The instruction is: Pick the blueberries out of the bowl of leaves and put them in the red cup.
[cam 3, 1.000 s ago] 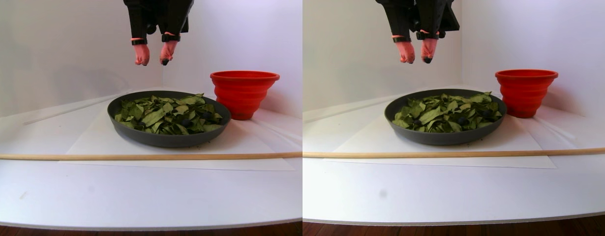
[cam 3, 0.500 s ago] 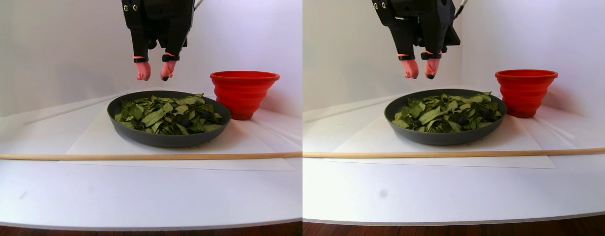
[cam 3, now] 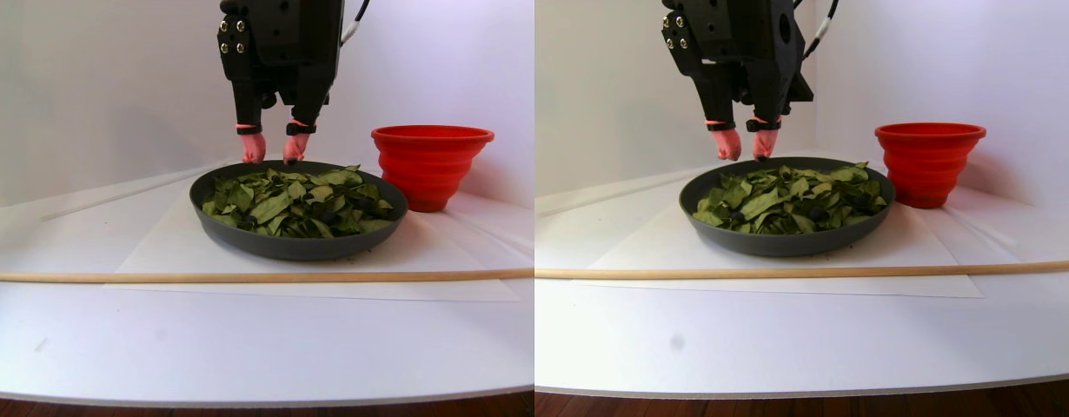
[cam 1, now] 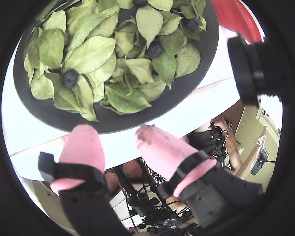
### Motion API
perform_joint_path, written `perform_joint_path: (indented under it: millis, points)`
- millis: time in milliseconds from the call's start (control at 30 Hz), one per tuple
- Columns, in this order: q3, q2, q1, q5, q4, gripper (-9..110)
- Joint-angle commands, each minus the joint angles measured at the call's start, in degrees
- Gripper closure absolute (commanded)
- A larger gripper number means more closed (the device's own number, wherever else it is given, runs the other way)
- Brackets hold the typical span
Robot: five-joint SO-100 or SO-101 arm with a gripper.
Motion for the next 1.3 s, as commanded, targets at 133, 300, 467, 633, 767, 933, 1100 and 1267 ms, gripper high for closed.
perform_joint_path:
  millis: [133, 300, 467, 633, 767, 933, 1100, 1267]
  points:
    - [-1.85, -2.46, -1.05, -1.14, -3.08, 87]
    - [-2.72, -5.54, -1.67, -1.58, -5.36, 87]
    - [-4.57, -8.7, -1.85, -1.93, -7.12, 87]
    - [-5.8, -11.6, -1.76, -2.29, -9.14, 87]
    - [-6.24, -13.18, -1.85, -2.29, -10.55, 87]
    - [-6.5, -14.59, -2.64, -1.93, -11.6, 87]
    - [-6.68, -15.29, -3.08, -1.93, -12.3, 87]
    - [-7.03, -16.26, -3.25, -2.02, -13.1, 87]
